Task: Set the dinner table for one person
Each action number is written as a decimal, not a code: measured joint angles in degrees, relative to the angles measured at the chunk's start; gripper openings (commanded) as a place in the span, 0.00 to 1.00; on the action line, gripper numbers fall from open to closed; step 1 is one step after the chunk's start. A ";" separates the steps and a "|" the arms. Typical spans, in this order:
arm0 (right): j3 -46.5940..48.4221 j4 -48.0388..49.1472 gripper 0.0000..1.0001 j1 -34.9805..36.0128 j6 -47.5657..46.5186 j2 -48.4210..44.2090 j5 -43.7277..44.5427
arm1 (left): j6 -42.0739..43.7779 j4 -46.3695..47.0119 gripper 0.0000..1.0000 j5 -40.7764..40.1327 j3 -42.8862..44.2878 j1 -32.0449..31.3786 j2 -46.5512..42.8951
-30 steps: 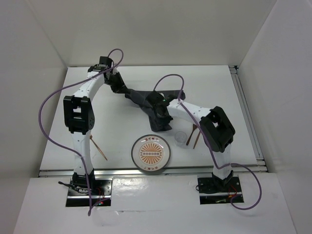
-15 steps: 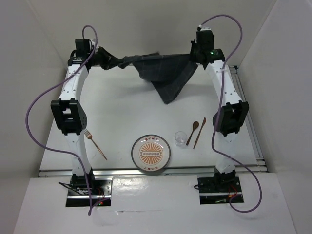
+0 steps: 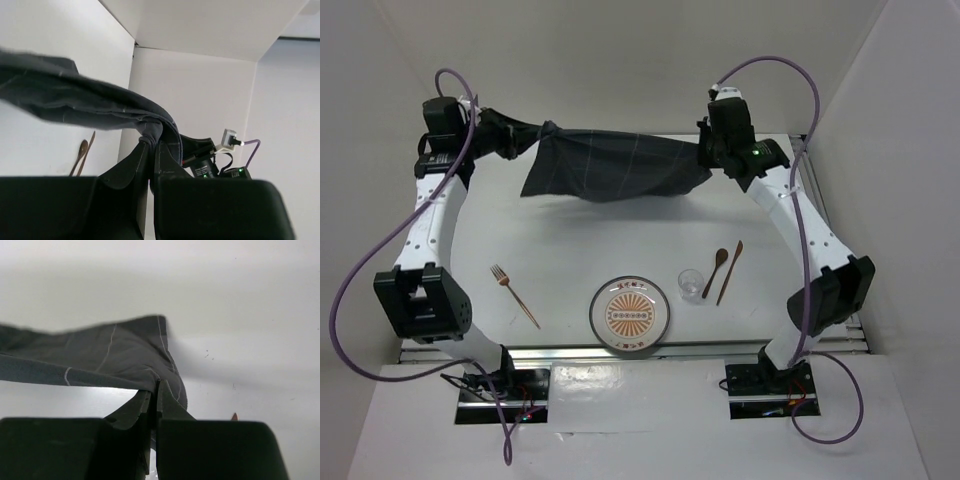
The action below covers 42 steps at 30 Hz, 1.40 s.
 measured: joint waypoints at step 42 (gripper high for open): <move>-29.22 21.42 0.74 2.75 -3.41 -6.64 -2.91 | -0.26 4.50 1.00 8.63 -32.06 9.16 -6.08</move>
